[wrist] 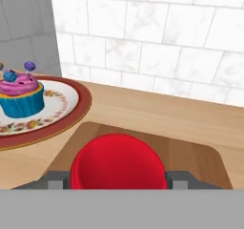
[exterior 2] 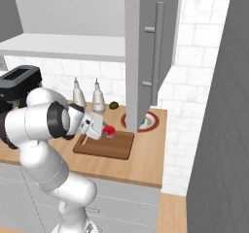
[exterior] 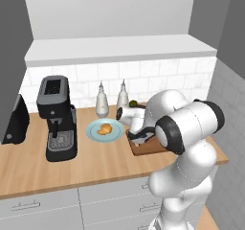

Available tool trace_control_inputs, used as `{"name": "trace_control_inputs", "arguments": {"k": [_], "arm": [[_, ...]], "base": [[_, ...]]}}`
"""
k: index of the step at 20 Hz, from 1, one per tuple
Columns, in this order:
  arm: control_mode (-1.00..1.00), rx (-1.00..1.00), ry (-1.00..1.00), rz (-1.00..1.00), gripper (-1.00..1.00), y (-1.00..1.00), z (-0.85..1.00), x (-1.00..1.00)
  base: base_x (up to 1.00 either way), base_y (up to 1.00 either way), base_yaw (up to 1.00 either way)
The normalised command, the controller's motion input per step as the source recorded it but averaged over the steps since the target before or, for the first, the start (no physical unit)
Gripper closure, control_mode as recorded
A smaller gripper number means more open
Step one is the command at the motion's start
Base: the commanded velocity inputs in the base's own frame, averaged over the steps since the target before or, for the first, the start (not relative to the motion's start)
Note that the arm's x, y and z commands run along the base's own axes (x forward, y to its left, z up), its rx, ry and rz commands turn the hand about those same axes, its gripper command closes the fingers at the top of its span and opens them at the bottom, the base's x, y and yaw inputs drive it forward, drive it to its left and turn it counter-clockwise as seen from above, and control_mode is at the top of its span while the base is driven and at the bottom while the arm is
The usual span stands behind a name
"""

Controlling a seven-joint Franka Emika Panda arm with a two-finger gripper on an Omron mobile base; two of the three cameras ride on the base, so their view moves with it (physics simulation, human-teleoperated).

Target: From the different types of pastries on the counter, select a croissant and place it on the cutting board. Then retrieve a jar of jam from the cabinet and place it alongside the croissant on the cutting board.

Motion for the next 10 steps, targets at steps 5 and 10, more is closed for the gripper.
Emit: {"name": "trace_control_inputs", "arguments": {"k": [5, 10], "arm": [[-1.00, 0.00, 0.00, 0.00, 1.00, -0.04, -0.25, -0.01], [-1.00, -0.02, -0.05, 0.00, 1.00, 0.00, -0.66, 0.00]], "base": [[0.00, 0.00, 0.00], [0.00, 0.00, 0.00]]}}
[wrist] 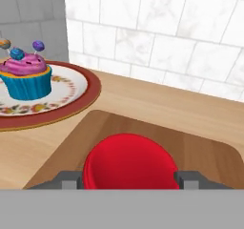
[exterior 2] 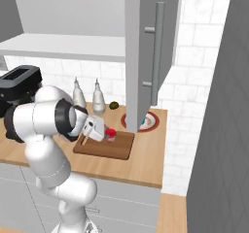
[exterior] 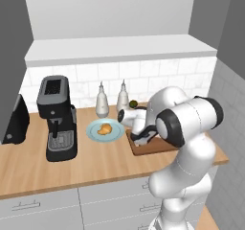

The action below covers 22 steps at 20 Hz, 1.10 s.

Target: From the different types of pastries on the counter, select a croissant and place it on the cutting board. Then retrieve a jar of jam from the cabinet and place it alongside the croissant on the cutting board.

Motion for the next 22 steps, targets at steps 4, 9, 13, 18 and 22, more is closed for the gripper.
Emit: {"name": "trace_control_inputs", "arguments": {"k": [4, 9, 13, 18, 22], "arm": [[-1.00, -0.05, -0.10, 0.00, 1.00, 0.00, -0.96, 0.00], [-1.00, 0.00, -0.01, 0.00, 1.00, -0.08, -0.43, -0.09], [-1.00, 0.00, 0.00, 0.00, -1.00, -0.14, -0.43, -0.23], [-1.00, 0.00, -0.01, 0.00, -1.00, -0.12, -0.31, -0.19], [-1.00, 0.00, -0.07, 0.00, -1.00, 0.00, -0.04, -0.45]], "base": [[0.00, 0.00, 0.00], [0.00, 0.00, 0.00], [0.00, 0.00, 0.00], [0.00, 0.00, 0.00], [0.00, 0.00, 0.00]]}}
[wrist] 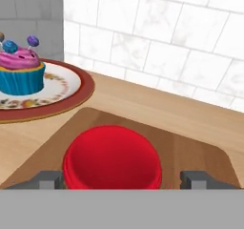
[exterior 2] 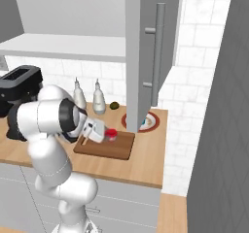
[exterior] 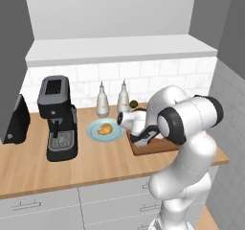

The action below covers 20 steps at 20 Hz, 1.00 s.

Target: From the different types of pastries on the counter, select a croissant and place it on the cutting board. Then retrieve a jar of jam from the cabinet and place it alongside the croissant on the cutting board.

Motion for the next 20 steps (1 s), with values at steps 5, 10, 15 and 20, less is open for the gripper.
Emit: {"name": "trace_control_inputs", "arguments": {"k": [5, 10, 15, 20], "arm": [[-1.00, 0.00, -0.26, 0.00, -1.00, 0.00, 0.07, -0.67], [-1.00, 0.00, -0.56, 0.00, -1.00, 0.20, 0.41, -0.78], [-1.00, -0.01, -0.56, 0.00, -1.00, 0.43, 0.49, -0.47], [-1.00, -0.01, -0.04, 0.01, -1.00, 0.29, 0.75, -0.41]], "base": [[0.00, 0.00, 0.00], [0.00, 0.00, 0.00], [0.00, 0.00, 0.00], [0.00, 0.00, 0.00]]}}
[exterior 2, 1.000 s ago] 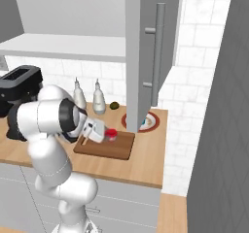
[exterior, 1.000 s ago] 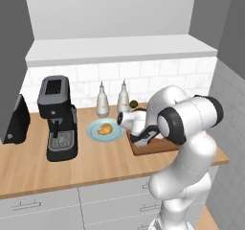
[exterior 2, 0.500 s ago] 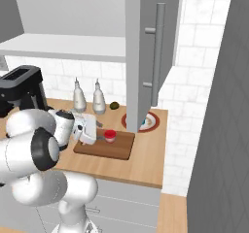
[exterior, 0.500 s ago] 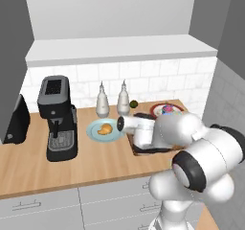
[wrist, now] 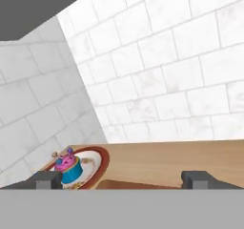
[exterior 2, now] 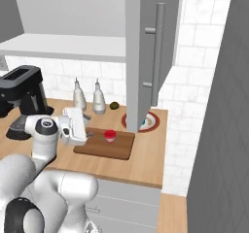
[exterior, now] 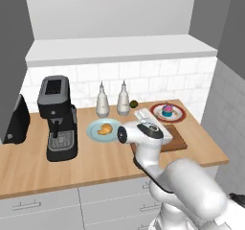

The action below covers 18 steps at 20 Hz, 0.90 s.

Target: From the different types of pastries on the counter, select a croissant and place it on the cutting board. Then retrieve a jar of jam from the cabinet and place it alongside the croissant on the cutting board.

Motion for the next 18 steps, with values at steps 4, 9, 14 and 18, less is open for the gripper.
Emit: {"name": "trace_control_inputs", "arguments": {"k": [4, 9, 14, 18], "arm": [[-1.00, 0.06, 0.50, 0.17, -1.00, 0.05, 0.87, -0.50], [-1.00, 0.13, 0.61, 0.30, -1.00, 0.00, 0.55, -0.49], [-1.00, 0.11, 0.66, 0.40, -1.00, 0.00, 0.27, -0.42], [-1.00, 0.12, 0.68, 0.41, -1.00, 0.00, 0.18, -0.26]], "base": [[0.00, 0.00, 0.00], [0.00, 0.00, 0.00], [0.00, 0.00, 0.00], [0.00, 0.00, 0.00]]}}
